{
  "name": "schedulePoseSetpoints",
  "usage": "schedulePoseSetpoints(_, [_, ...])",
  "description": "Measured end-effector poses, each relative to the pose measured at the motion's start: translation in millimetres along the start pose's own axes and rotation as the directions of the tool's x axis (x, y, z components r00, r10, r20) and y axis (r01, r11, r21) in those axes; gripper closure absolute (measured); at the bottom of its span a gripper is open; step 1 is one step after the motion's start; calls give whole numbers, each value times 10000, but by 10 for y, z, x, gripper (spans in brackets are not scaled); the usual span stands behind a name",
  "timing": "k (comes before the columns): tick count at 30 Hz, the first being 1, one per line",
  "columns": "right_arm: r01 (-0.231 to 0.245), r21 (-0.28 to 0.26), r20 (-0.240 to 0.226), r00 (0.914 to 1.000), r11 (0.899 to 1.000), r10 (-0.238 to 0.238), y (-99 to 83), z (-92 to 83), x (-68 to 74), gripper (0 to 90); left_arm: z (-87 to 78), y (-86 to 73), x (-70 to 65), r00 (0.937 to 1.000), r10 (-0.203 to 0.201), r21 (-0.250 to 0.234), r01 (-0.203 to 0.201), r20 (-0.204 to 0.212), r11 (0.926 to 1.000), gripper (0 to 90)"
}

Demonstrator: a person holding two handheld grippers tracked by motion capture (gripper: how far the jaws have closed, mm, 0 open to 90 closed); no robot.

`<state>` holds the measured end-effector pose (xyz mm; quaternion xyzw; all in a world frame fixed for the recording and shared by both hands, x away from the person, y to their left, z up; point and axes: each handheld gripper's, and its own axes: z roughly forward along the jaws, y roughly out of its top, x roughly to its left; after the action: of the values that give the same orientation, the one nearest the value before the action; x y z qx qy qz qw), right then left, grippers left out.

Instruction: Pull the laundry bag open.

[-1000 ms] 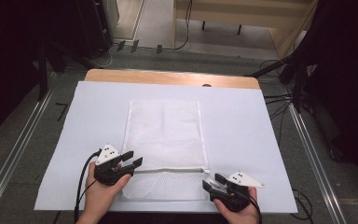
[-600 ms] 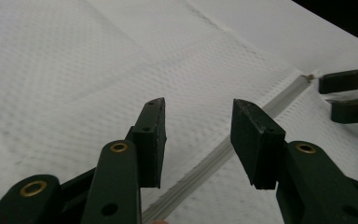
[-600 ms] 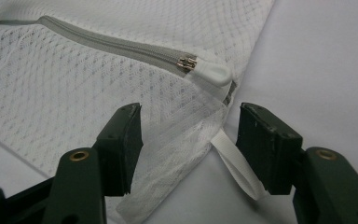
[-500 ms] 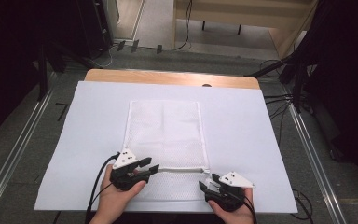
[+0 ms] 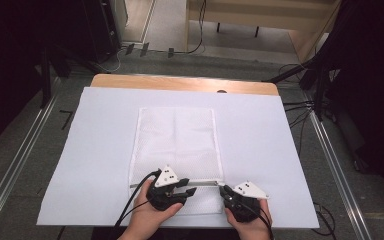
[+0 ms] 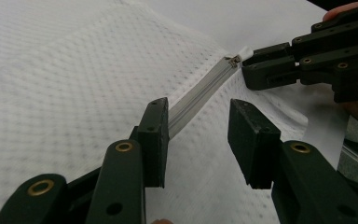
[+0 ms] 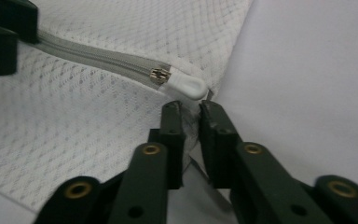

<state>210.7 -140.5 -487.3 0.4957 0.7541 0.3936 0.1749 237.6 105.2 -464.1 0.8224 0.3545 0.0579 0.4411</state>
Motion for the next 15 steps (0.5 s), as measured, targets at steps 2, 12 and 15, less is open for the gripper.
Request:
schedulePoseSetpoints(2, [-145, 32, -451, 9989, 9999, 147, 5, -9, -6, 890, 61, -16, -8, 10000, -12, 245, 10, 48, 9997, 584])
schedulePoseSetpoints(12, [441, -1027, -582, 9970, 9937, -503, 72, -129, 122, 897, 137, 72, -64, 9989, -155, 89, 151, 451, 9998, 604])
schedulePoseSetpoints(15, [670, -1224, -614, 9953, 9902, -749, 76, -143, 171, 897, 172, 108, -87, 9983, -124, 202, 113, 570, 9997, 650])
